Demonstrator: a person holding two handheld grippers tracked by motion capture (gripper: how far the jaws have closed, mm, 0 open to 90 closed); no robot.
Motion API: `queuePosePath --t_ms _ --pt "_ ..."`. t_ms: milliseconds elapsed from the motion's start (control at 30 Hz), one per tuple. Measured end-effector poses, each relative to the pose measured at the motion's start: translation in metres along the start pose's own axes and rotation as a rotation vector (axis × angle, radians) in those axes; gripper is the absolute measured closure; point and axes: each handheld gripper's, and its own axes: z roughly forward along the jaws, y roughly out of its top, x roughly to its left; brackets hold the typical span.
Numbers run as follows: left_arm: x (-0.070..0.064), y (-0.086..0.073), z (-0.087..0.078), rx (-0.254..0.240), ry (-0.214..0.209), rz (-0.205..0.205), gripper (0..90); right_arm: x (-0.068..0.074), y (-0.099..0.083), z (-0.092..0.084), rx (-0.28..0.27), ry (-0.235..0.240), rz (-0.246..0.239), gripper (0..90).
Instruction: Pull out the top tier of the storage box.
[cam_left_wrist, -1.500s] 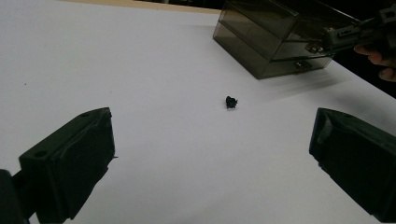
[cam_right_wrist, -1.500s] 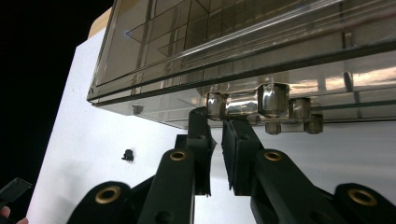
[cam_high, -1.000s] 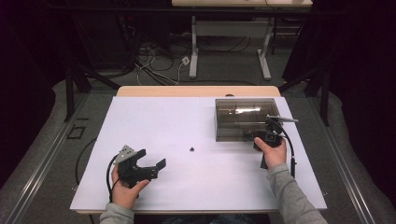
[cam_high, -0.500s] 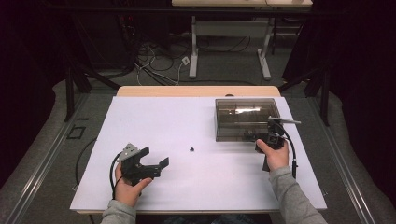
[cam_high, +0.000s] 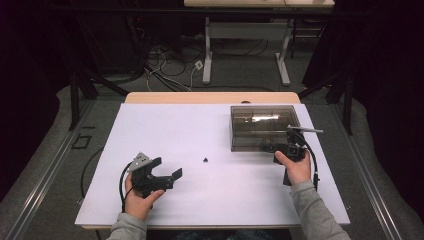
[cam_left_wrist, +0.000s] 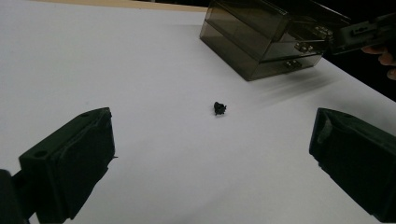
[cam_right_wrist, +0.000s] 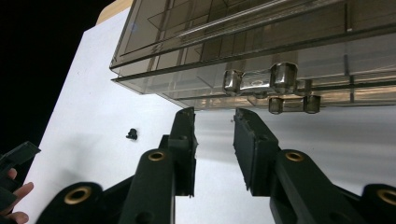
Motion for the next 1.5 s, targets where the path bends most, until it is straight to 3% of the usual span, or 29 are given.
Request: queuePosePath --t_ms 233,333,367,400,433,500,633,1067,1100,1267,1500 --pt "0.001 0.0 -0.001 -0.003 0.003 -0.001 0.3 0.002 -0.001 -0.002 -0.026 0.03 -0.04 61.5" --pt "0.001 -0.001 -0.001 -0.003 0.004 -0.002 0.4 0.002 0.0 -0.005 -0.019 0.03 -0.048 60.7" --pt "0.001 -0.001 -0.001 -0.003 0.004 -0.002 0.4 0.003 -0.001 -0.005 -0.053 0.036 -0.056 60.5" --pt "0.001 -0.001 -0.001 -0.002 0.004 -0.003 0.4 0.002 0.0 -0.006 -0.041 0.036 -0.072 60.1" --pt "0.001 -0.001 -0.001 -0.002 0.004 -0.004 0.4 0.003 0.0 -0.006 -0.07 0.039 -0.07 59.5" --pt "0.001 -0.001 -0.001 -0.002 0.005 -0.005 0.3 0.002 0.0 -0.009 -0.052 0.035 -0.082 59.0" --pt "0.001 -0.001 -0.001 -0.002 0.004 -0.004 0.4 0.002 0.0 -0.01 -0.075 0.032 -0.089 55.3" --pt "0.001 -0.001 -0.002 -0.001 0.006 -0.001 0.4 0.002 0.002 -0.017 -0.006 0.022 -0.122 47.0" --pt "0.001 -0.001 -0.002 -0.001 0.006 0.0 0.4 0.002 0.001 -0.015 -0.027 0.032 -0.14 45.5" --pt "0.0 -0.001 -0.002 0.001 0.006 0.001 0.4 0.002 0.001 -0.014 -0.022 0.042 -0.207 44.1" --pt "0.001 -0.001 -0.002 0.001 0.006 0.002 0.4 0.001 0.001 -0.015 -0.009 0.046 -0.253 44.0"
